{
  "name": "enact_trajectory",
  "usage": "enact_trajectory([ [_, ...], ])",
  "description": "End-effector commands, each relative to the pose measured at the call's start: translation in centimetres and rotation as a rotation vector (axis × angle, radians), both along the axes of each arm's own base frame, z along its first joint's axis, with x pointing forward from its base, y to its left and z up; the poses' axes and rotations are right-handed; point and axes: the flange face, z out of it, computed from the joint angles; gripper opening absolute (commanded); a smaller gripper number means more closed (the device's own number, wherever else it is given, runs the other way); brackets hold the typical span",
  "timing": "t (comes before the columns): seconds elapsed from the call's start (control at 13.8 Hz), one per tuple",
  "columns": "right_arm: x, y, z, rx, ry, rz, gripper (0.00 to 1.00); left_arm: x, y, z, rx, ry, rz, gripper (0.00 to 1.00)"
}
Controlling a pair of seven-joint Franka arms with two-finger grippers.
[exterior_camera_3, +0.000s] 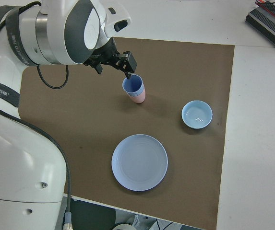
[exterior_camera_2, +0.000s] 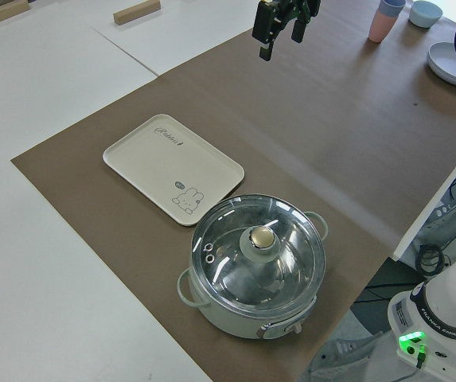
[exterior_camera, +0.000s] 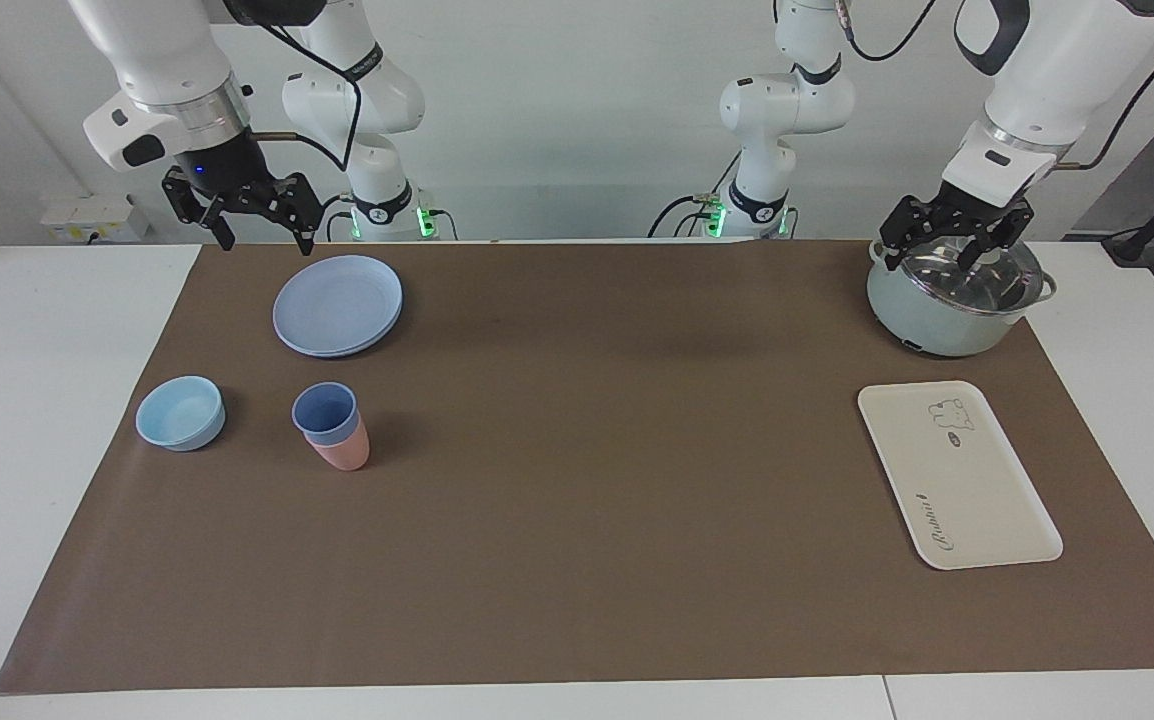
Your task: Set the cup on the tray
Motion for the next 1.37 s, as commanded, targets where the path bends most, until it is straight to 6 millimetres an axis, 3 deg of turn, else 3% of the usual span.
enact_trajectory([
  [0.0, -0.8, 0.0, 0.2, -0.005, 0.006, 0.012, 1.00, -0.8, 0.3, 0.1, -0.012, -0.009, -0.001, 1.00],
  [0.58, -1.9, -0.1, 2.1, -0.007, -0.029, 0.012, 1.00, -0.8, 0.3, 0.1, -0.012, -0.007, -0.001, 1.00],
  [0.94, -0.8, -2.0, 2.7, 0.033, -0.096, -0.100, 0.98, -0.8, 0.3, 0.1, -0.012, -0.009, -0.001, 1.00],
  [1.3, 3.0, -3.8, -1.5, 0.084, -0.081, -0.507, 0.97, -0.8, 0.3, 0.1, -0.013, -0.007, -0.001, 1.00],
])
